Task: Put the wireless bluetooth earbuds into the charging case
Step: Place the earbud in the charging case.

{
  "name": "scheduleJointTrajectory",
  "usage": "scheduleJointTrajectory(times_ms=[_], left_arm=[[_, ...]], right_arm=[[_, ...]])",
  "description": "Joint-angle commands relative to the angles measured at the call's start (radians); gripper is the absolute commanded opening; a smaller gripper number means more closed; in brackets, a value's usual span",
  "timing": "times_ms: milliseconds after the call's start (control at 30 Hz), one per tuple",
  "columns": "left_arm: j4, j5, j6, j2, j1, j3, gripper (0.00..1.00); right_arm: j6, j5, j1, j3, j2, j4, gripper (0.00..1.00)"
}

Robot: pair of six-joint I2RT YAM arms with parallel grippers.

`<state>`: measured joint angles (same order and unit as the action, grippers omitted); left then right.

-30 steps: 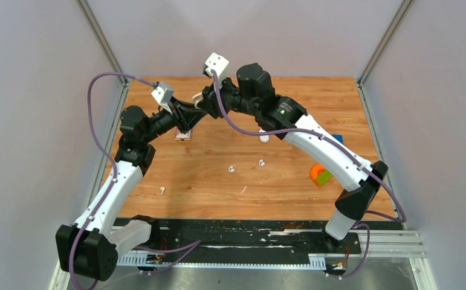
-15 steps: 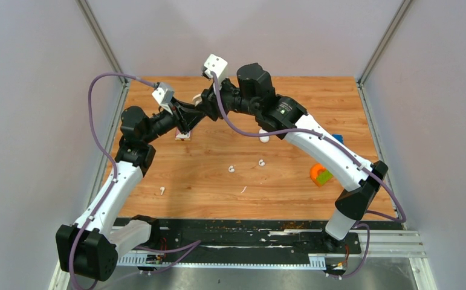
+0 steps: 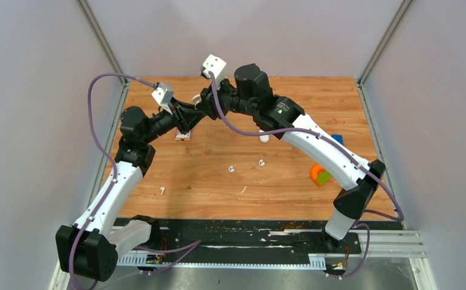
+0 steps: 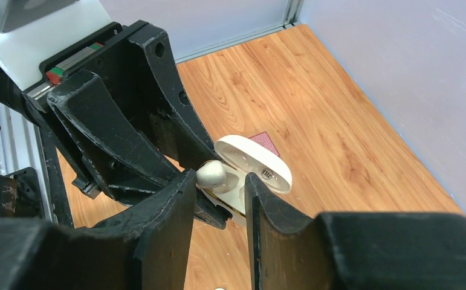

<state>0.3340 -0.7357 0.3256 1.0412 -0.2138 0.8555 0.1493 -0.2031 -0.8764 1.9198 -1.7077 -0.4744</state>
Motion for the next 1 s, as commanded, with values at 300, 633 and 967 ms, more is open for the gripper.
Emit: scheduleJointTrajectory(times_ms=[300, 633, 967], left_arm=[[0.048, -0.022, -0.019, -0.024, 0.002, -0.003, 0.00], [0.046, -0.034, -0.016, -0.027, 0.002, -0.006, 0.00], [0.047, -0.032, -0.015, -0.028, 0.002, -0.007, 0.00]], right_arm=[[0.007, 0.076, 0.010, 0.000, 0.027, 0.010, 0.34], [0.021, 0.082, 0.023, -0.021, 0.044, 0.008, 0.34], [0.044, -0.057, 0.027, -0.048, 0.075, 0.009, 0.39]])
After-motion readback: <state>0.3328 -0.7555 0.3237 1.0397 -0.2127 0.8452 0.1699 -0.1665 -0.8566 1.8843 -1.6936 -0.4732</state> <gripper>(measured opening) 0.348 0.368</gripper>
